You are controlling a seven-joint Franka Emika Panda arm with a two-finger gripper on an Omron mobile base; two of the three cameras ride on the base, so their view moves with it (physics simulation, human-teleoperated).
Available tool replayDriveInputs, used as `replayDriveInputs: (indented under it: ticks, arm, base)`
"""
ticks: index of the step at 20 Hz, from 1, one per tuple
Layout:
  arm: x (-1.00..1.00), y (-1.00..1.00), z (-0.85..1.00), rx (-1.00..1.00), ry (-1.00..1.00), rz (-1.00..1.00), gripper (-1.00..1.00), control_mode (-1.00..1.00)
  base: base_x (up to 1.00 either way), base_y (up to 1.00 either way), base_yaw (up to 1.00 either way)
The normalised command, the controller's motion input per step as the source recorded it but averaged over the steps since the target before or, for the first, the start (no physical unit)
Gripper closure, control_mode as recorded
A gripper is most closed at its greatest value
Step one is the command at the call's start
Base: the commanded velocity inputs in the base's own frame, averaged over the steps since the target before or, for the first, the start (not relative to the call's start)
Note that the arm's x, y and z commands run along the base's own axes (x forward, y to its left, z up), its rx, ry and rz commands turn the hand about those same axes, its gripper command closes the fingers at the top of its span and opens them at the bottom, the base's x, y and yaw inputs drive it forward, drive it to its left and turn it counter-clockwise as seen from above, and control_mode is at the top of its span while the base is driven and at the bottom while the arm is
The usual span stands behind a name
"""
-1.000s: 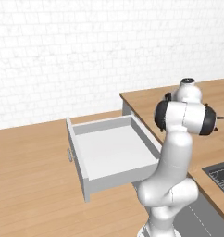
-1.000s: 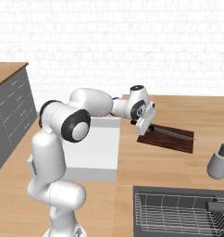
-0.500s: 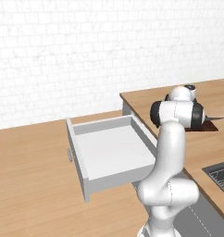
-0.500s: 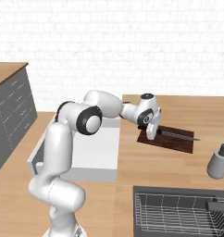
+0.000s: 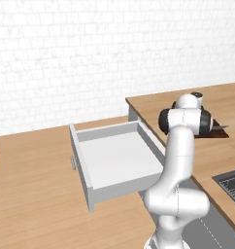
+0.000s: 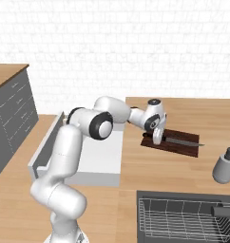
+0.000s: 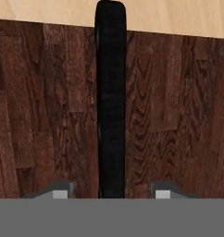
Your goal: Pick up the knife from the drawer and place it on the cutting board. Then place the meat from the plate to the cutting board.
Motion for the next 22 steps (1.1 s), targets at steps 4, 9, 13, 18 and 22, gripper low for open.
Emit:
replayDriveInputs:
  ticks: [4, 9, 13, 18, 22]
  arm:
    - [-0.35, 0.06, 0.32, 0.01, -0.1, 0.0, -1.0, -1.0]
    - [-0.98, 0.47, 0.96, 0.01, -0.31, 0.05, -1.0, -1.0]
    - [-1.0, 0.98, 0.98, 0.0, -0.29, 0.08, -1.0, -1.0]
    - [-0.95, 1.0, 0.86, -0.03, -0.17, 0.16, -1.0, -1.0]
    - [-0.89, 1.0, 0.91, -0.2, -0.05, 0.27, -1.0, -1.0]
  base:
    - [0.0, 0.0, 0.0]
    - [0.0, 0.0, 0.0]
    - [0.0, 0.0, 0.0]
    - [0.0, 0.0, 0.0]
    - [0.0, 0.0, 0.0]
